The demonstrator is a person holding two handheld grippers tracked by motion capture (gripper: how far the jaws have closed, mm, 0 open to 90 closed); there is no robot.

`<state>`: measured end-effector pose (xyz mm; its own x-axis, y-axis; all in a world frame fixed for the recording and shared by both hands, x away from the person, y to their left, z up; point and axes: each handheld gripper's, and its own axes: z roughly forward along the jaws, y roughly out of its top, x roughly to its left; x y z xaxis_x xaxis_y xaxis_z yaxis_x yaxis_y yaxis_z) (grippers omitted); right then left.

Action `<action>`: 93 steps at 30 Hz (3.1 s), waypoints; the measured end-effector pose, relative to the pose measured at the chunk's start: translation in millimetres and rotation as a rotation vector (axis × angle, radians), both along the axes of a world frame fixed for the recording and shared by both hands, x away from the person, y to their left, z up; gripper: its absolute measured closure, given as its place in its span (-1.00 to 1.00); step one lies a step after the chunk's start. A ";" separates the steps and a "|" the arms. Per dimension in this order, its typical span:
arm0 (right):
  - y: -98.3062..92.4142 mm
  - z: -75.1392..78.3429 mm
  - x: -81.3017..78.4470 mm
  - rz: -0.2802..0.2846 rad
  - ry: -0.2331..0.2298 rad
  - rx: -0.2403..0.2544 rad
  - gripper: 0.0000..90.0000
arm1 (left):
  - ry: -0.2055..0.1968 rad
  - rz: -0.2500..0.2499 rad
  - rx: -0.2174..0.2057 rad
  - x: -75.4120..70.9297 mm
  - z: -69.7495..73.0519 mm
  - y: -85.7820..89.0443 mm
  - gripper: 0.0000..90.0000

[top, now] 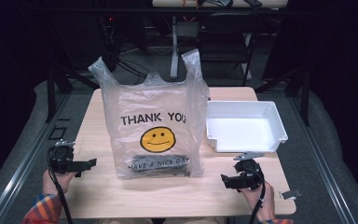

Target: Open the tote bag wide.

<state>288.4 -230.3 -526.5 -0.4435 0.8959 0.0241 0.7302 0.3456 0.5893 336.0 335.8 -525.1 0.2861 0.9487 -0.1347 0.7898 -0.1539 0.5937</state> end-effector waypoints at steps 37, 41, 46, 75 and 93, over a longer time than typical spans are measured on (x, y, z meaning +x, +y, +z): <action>94.2 35.0 31.9 0.244 -0.086 0.132 0.37 | -0.026 -0.355 -0.183 10.5 12.2 -73.5 0.45; 97.2 33.1 30.2 0.245 -0.096 0.117 0.77 | -0.007 -0.390 -0.175 10.1 7.1 -78.3 0.80; 97.2 24.7 29.5 0.243 -0.077 0.107 1.00 | 0.011 -0.416 -0.172 7.7 3.4 -80.1 1.00; 87.2 15.2 23.7 0.238 -0.027 0.014 0.47 | 0.131 -0.451 -0.052 7.0 -22.1 -86.0 1.00; 109.3 26.6 32.2 0.255 -0.123 0.054 0.96 | 0.166 -0.476 0.010 7.4 -27.9 -91.5 1.00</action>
<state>320.5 -121.0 -499.8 -0.6572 0.7538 0.0006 0.5452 0.4747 0.6909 343.4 244.3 -553.0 0.6626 0.7198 -0.2071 0.7146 -0.5249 0.4624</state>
